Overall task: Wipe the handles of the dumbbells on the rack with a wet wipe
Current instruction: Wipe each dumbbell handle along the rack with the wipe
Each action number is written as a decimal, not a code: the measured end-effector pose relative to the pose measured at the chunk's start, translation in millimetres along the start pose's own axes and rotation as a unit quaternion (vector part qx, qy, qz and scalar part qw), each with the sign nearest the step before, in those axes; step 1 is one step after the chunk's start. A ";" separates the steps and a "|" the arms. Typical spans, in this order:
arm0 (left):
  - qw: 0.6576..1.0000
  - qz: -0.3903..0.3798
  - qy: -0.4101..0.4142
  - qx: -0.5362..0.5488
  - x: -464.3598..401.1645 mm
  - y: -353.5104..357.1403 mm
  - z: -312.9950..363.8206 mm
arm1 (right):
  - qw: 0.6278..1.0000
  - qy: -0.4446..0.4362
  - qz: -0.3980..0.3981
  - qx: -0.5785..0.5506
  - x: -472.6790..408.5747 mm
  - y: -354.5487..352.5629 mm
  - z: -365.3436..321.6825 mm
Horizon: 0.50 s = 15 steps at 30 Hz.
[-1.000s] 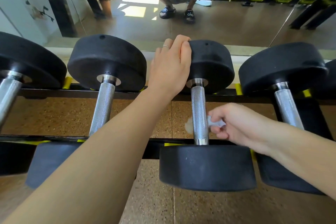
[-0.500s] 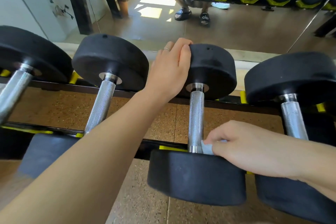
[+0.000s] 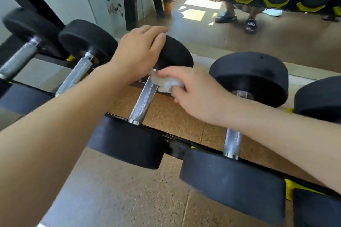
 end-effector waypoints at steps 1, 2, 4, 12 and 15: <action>1.000 -0.017 -0.020 0.013 -2.5 0.8 -10.5 | 0.997 -0.058 0.015 0.040 -6.0 12.9 -5.0; 0.998 -0.034 -0.036 0.033 -5.8 2.1 -19.0 | 0.989 -0.117 0.030 0.090 -13.0 25.7 -9.4; 0.995 -0.053 -0.043 0.079 -8.5 6.2 -28.2 | 0.957 -0.203 0.053 0.199 -25.6 45.5 -14.4; 0.985 -0.004 -0.003 0.171 -7.5 9.4 -35.0 | 0.905 -0.214 0.014 0.367 -42.4 77.3 2.5; 0.986 -0.002 0.015 0.168 -6.4 10.9 -34.6 | 0.931 -0.135 0.048 0.336 -27.5 68.8 6.1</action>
Point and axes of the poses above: each hand's wrist, its own x-axis away from the middle knuckle, its own y-axis out of the palm, z = x × y, the point moved 6 cm from there along -x, towards the middle knuckle, and after that the axes turned 13 degrees about z, right-handed, at the moved point
